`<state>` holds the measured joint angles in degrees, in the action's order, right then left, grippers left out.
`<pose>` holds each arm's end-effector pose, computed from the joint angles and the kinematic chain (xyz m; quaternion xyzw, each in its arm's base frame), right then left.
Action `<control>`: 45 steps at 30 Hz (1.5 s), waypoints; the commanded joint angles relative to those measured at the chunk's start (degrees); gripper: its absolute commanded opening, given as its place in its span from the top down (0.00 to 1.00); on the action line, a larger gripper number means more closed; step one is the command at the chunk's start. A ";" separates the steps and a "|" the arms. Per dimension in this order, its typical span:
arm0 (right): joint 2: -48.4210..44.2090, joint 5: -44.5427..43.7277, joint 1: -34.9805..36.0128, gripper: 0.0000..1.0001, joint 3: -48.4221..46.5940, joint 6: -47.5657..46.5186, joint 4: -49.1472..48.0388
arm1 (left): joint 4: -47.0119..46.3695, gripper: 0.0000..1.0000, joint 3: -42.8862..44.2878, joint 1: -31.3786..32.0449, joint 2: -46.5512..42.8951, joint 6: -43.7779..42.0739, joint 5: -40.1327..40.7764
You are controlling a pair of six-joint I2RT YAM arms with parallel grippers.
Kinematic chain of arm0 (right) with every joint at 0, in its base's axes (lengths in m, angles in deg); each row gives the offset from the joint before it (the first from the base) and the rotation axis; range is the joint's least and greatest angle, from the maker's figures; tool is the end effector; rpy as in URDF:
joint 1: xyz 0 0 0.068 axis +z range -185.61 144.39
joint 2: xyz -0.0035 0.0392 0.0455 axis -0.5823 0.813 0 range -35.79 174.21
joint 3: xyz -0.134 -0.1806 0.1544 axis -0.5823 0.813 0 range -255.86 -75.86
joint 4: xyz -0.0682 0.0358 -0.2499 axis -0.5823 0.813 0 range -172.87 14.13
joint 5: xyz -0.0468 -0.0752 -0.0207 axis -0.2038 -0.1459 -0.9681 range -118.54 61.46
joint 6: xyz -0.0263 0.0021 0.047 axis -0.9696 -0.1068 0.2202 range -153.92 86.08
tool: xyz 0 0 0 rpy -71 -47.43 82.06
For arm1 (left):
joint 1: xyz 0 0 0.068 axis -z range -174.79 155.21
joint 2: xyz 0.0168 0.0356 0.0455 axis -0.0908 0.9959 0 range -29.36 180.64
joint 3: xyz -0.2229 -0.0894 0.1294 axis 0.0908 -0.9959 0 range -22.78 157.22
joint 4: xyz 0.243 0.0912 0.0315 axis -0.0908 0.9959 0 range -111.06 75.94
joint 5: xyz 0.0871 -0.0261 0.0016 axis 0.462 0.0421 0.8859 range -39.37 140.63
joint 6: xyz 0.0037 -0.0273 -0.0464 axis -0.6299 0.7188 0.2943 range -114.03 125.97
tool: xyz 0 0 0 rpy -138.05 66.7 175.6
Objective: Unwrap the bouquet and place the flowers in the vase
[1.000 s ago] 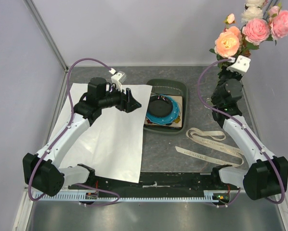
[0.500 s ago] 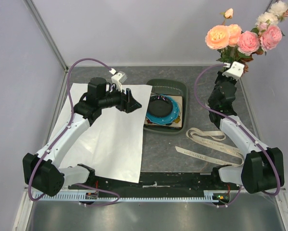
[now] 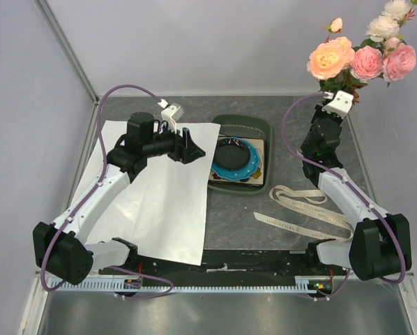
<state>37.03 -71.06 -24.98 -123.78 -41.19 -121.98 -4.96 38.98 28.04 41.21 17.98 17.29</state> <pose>0.2863 0.0293 0.3417 0.1937 0.6099 -0.2010 0.7417 0.2482 -0.1257 0.3405 0.2298 0.7893 -0.3850 0.4194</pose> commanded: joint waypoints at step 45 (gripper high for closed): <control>-35.80 39.52 1.93 0.02 -2.08 31.27 67.68 | -4.24 0.28 0.38 -0.24 -8.24 4.24 -2.16</control>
